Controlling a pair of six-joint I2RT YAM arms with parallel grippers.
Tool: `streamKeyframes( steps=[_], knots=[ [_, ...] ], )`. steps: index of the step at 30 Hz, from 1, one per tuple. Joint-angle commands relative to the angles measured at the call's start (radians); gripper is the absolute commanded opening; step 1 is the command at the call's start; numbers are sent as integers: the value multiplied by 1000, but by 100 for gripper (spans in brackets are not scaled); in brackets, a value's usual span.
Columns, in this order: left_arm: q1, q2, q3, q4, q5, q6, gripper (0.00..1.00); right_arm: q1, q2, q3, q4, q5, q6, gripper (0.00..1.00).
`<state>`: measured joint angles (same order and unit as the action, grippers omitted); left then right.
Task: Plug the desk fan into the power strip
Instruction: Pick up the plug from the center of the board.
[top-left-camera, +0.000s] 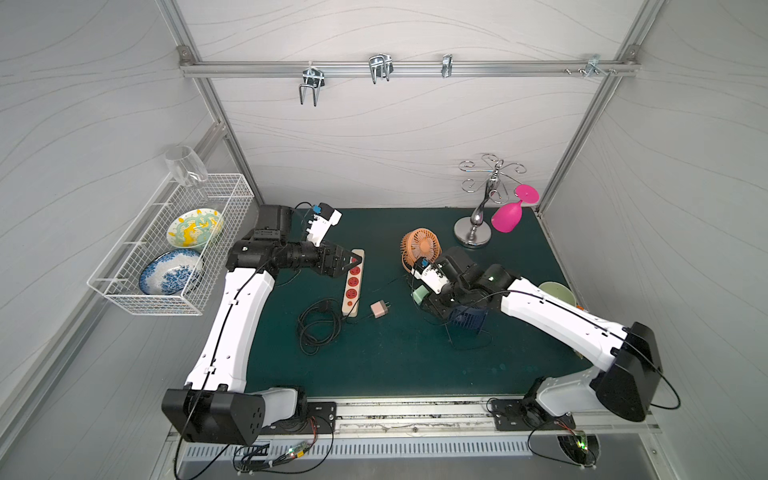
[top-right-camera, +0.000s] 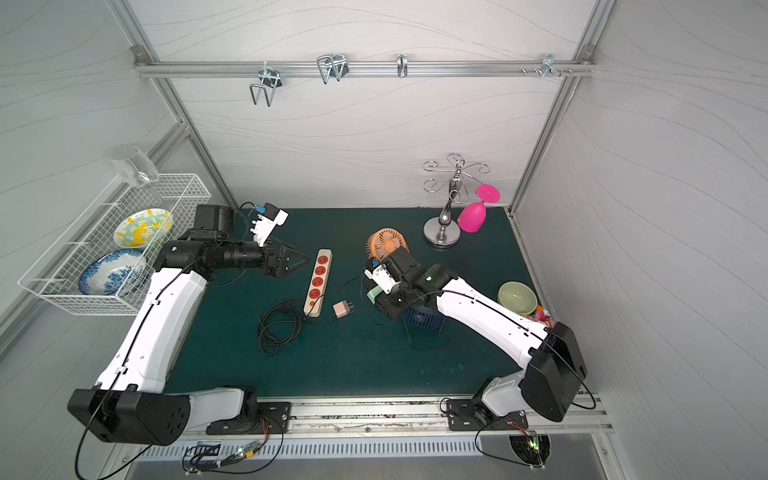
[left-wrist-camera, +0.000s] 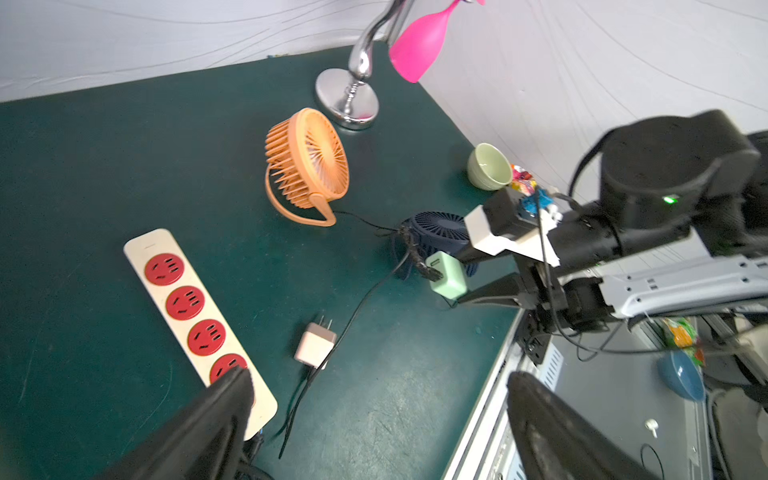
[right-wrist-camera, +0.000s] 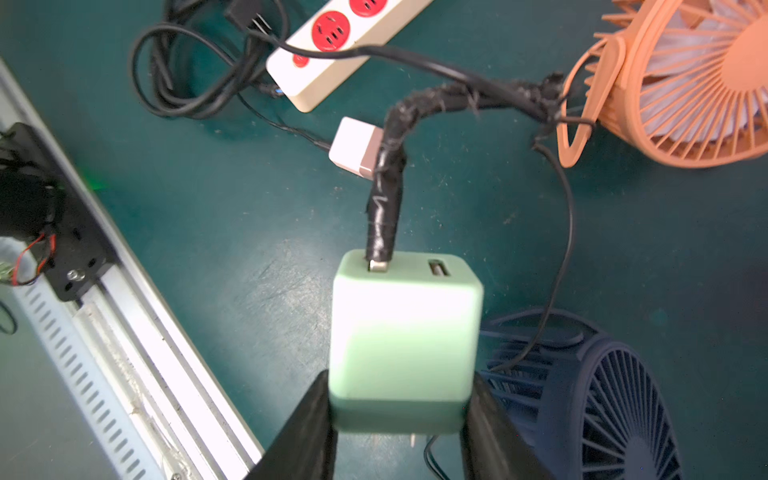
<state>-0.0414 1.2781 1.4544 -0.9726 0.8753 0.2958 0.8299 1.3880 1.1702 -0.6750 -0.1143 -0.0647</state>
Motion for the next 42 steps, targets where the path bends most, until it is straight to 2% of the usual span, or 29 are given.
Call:
streamKeyframes(
  steps=[1, 7, 12, 16, 20, 25, 32, 35, 42],
  knots=[
    [-14, 8, 69, -90, 141, 99, 99, -24, -66, -33, 77, -198, -149, 16],
    [-30, 9, 101, -155, 162, 178, 98, -55, -100, -72, 141, -329, -257, 15],
    [-37, 4, 39, -129, 118, 183, 95, -100, -86, -43, 121, -370, -247, 15],
    [-50, 7, -61, -128, 51, 256, 91, -100, -86, -68, 121, -357, -241, 15],
    [-62, 13, -176, -59, 14, 258, 90, -88, -75, -92, 131, -330, -216, 15],
    [-99, 33, -299, 81, 27, 244, 90, -30, -49, -131, 194, -286, -172, 14],
    [-147, 99, -382, 262, 59, 182, 86, 0, -13, -163, 276, -252, -88, 7],
    [-161, 147, -391, 311, 61, 141, 81, 0, -3, -172, 306, -245, -38, 6],
    [-202, 227, -374, 283, 130, 87, 53, 21, 35, -204, 381, -235, 33, 4]
  ],
)
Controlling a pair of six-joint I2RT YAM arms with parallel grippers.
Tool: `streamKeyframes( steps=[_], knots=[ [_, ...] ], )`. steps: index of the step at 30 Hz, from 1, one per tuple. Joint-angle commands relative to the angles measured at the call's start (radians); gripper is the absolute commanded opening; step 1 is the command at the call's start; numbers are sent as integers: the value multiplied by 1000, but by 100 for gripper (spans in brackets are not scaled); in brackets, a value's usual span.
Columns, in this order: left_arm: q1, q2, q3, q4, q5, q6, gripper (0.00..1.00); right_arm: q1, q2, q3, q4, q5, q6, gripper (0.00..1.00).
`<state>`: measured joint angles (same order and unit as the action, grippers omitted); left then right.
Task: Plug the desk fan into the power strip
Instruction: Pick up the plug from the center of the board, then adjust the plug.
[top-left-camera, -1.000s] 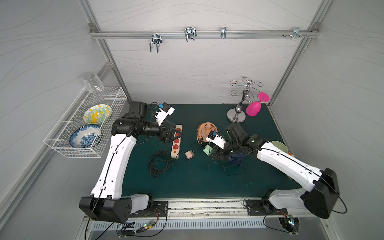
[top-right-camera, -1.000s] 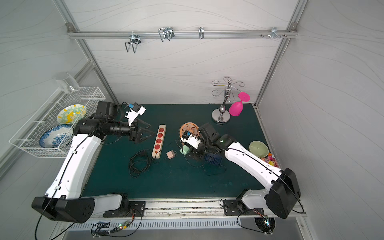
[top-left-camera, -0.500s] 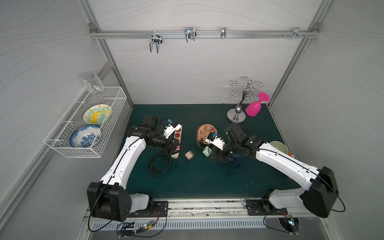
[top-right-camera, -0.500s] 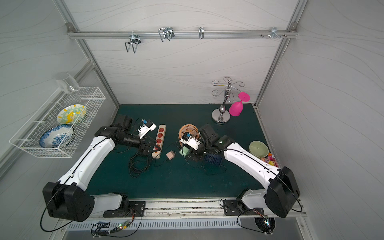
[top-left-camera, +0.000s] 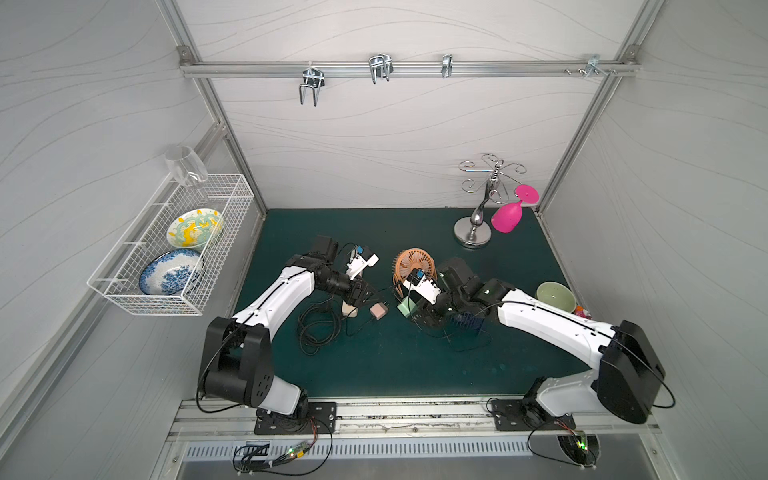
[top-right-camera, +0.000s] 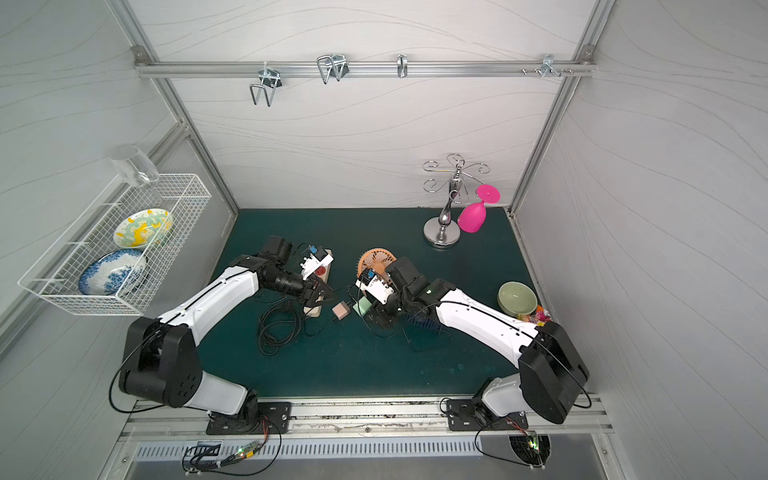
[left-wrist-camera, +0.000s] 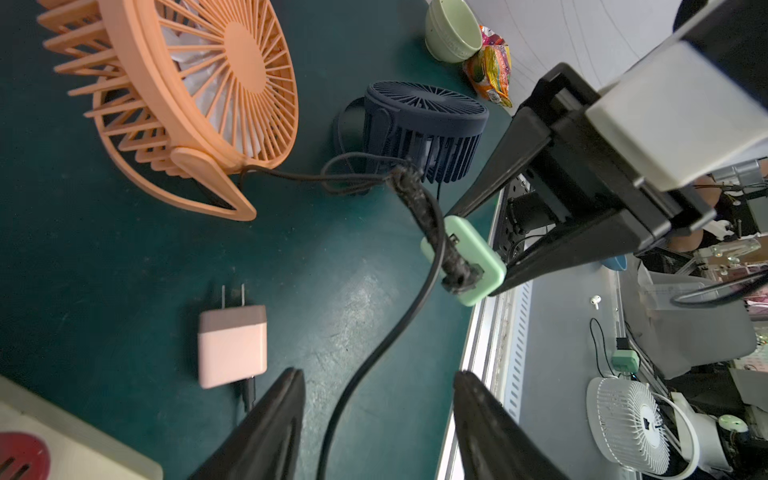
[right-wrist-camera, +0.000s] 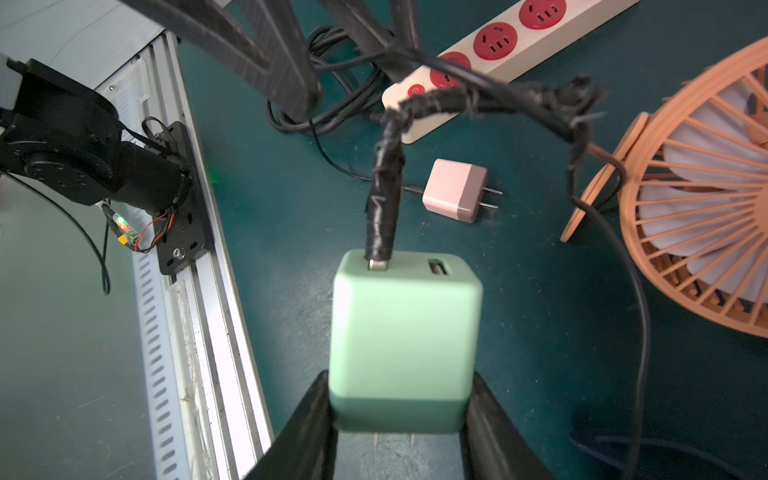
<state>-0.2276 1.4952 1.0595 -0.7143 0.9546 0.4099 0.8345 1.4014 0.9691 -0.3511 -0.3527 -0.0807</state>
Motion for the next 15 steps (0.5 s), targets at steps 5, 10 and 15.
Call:
streamKeyframes(
  steps=[5, 10, 15],
  knots=[
    [-31, 8, 56, -25, 88, -31, 5, 45, 71, 1, 91, 56, 80, 4],
    [-40, -26, 101, -73, 91, -68, 0, 59, 127, 26, 143, 106, 164, 1],
    [-66, -49, 102, -28, 116, -180, 3, 64, 172, 35, 241, 103, 201, 0]
  ],
)
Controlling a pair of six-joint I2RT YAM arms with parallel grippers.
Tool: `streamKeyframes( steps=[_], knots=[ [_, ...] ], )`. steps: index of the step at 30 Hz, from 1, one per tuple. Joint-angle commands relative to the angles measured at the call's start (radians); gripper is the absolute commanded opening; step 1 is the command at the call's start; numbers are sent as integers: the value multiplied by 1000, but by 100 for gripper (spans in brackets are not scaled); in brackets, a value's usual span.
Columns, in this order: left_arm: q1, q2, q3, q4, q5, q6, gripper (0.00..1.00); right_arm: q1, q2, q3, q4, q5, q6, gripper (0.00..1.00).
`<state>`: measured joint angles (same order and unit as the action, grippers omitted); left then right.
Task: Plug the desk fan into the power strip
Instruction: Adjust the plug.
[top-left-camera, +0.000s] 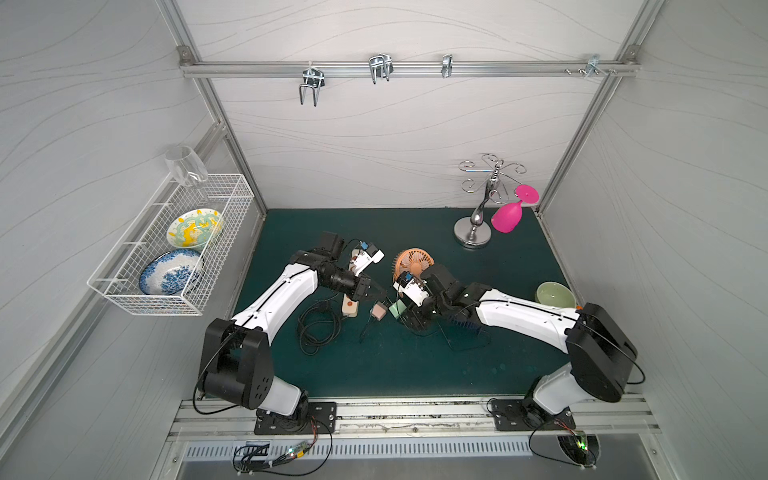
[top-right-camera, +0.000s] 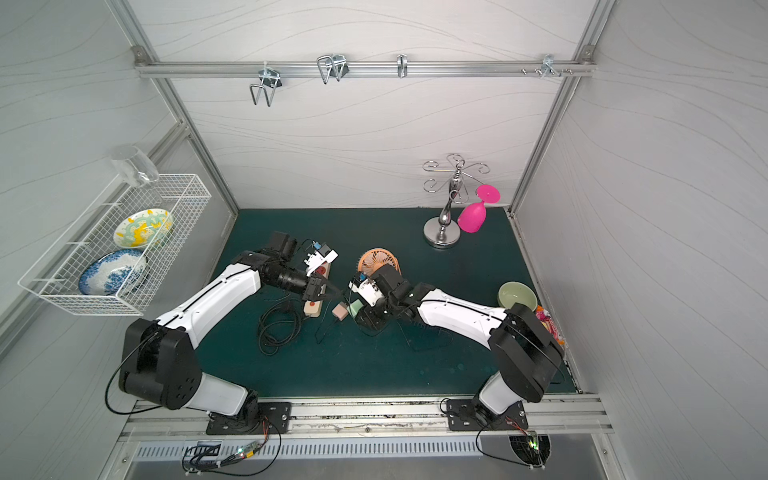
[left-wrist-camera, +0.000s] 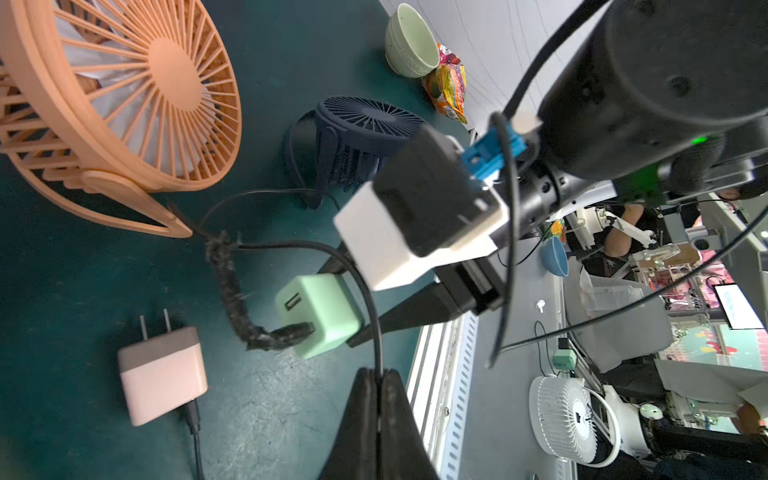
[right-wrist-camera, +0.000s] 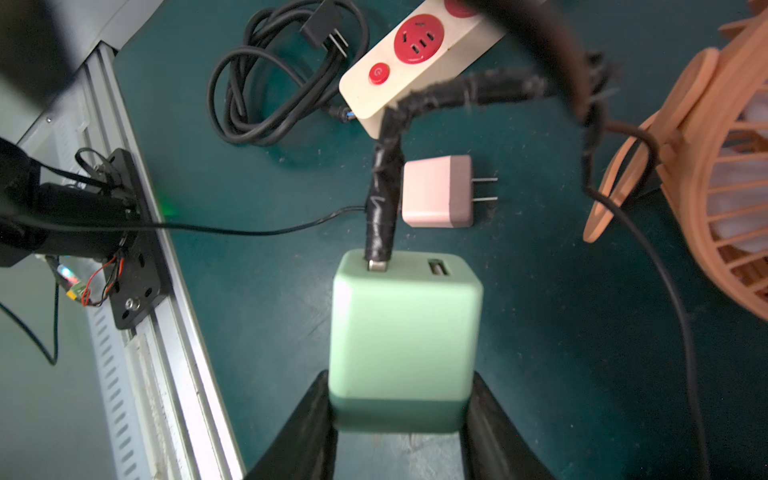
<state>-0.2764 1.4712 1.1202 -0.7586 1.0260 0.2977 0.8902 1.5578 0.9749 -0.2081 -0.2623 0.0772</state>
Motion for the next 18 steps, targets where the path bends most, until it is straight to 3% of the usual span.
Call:
streamKeyframes(
  steps=[1, 3, 5, 12, 18],
  knots=[
    [-21, -28, 38, 19, 50, -81, 10, 7, 17, 22, 133, 15, 44, 0],
    [-33, -37, 33, 15, 56, -90, 22, 7, 22, 4, 205, 16, 37, 0],
    [-40, -50, 29, 7, 52, -94, 27, 4, 29, -7, 256, 25, 20, 0],
    [-50, -68, 18, 24, 37, -121, 27, -2, 76, -45, 483, -69, 25, 0],
    [-44, -94, 67, -65, 16, -78, 54, -40, 59, -170, 746, -131, 37, 0]
  ],
)
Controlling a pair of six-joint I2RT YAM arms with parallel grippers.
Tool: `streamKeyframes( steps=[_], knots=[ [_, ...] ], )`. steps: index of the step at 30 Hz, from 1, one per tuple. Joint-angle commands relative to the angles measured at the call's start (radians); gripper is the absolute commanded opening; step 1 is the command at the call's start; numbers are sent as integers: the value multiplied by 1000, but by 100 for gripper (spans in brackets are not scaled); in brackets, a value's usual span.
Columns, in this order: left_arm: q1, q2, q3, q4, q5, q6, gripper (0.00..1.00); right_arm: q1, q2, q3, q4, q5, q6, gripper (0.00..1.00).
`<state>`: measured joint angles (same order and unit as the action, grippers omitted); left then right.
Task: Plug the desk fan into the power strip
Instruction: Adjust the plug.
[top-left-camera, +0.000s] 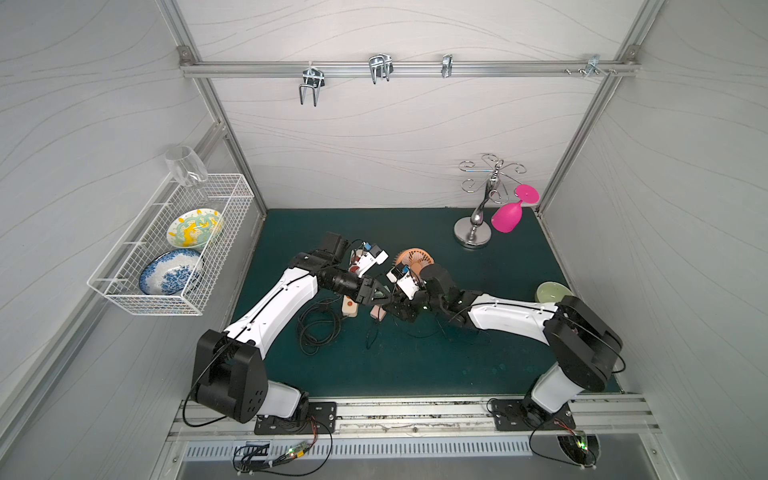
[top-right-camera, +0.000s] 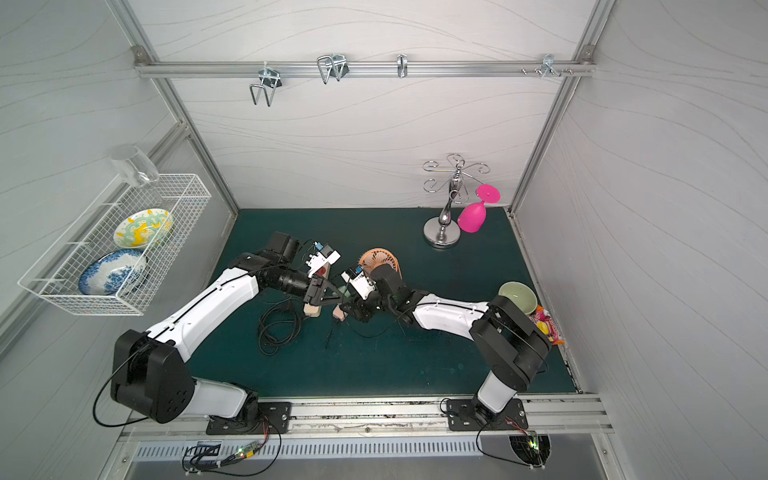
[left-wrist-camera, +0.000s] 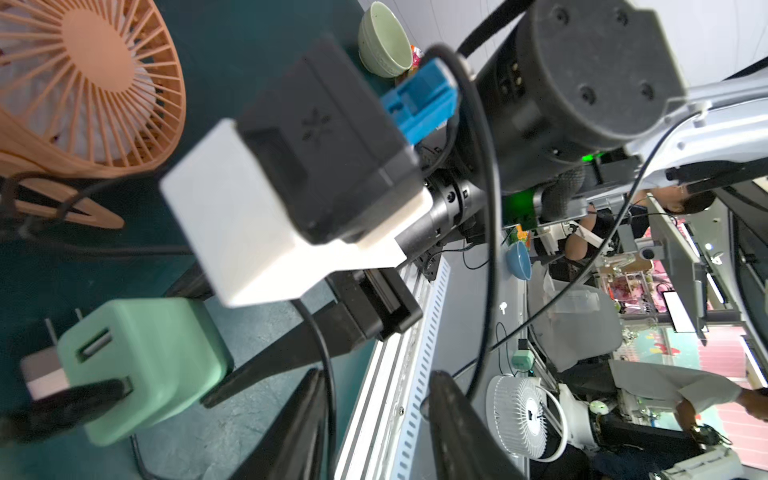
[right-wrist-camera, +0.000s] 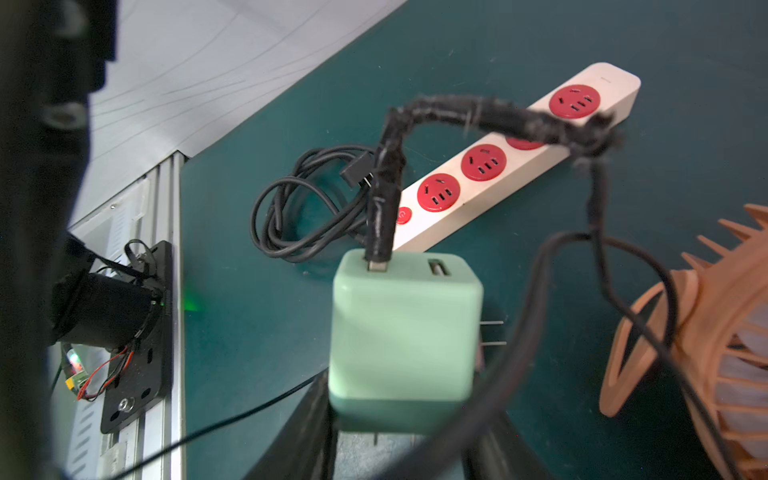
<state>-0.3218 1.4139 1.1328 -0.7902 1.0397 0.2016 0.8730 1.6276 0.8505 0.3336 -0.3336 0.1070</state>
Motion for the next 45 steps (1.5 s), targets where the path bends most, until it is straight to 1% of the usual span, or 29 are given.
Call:
streamKeyframes(
  steps=[1, 4, 7, 9, 11, 15, 18, 20, 22, 24, 25, 27, 29, 31, 33, 35, 37, 38, 42, 45],
  knots=[
    [6, -48, 63, -49, -10, 21, 57, -34, -17, -65, 246, -72, 11, 0],
    [28, -76, 109, -150, -65, 88, 65, -63, -19, -104, 363, -136, 35, 0],
    [79, -102, 140, -200, -93, 95, 69, -66, -4, -122, 444, -191, 24, 0],
    [106, -114, 154, -206, -110, 81, 70, -66, 6, -118, 457, -205, 24, 0],
    [126, -123, 147, -180, -146, 44, 72, -61, 11, -107, 452, -196, 22, 0],
    [128, -106, 105, -83, -242, -39, 72, -39, 14, -75, 372, -177, -45, 0],
    [125, -59, 124, -68, -252, -92, 71, -29, 6, -61, 341, -148, -73, 0],
    [123, -38, 135, -71, -224, -83, 70, -24, 1, -51, 319, -146, -109, 0],
    [122, -24, 163, -117, -159, -8, 71, -28, -9, -36, 258, -179, -151, 0],
    [124, -26, 195, -172, -151, 121, 72, -56, -24, -27, 200, -244, -165, 0],
    [130, -31, 209, -198, -153, 192, 72, -75, -32, -27, 191, -281, -158, 0],
    [146, -40, 222, -251, -151, 370, 73, -104, -47, -29, 164, -350, -154, 0],
    [153, -36, 234, -307, -161, 533, 74, -112, -67, -23, 96, -388, -207, 0],
    [153, -18, 269, -377, -155, 687, 75, -109, -81, 1, 4, -403, -291, 0],
    [151, 15, 313, -437, -129, 779, 75, -101, -89, 11, -33, -410, -332, 0],
    [151, 50, 349, -463, -98, 846, 75, -93, -90, 21, -61, -399, -371, 0],
    [150, 86, 373, -459, -91, 862, 73, -88, -86, 33, -77, -374, -390, 0],
    [151, 101, 383, -463, -92, 863, 73, -86, -85, 41, -83, -367, -397, 0],
    [150, 149, 403, -511, -96, 958, 72, -54, -83, 56, -77, -303, -430, 0],
    [150, 158, 396, -522, -119, 976, 71, -35, -83, 57, -71, -262, -447, 0]
  ],
)
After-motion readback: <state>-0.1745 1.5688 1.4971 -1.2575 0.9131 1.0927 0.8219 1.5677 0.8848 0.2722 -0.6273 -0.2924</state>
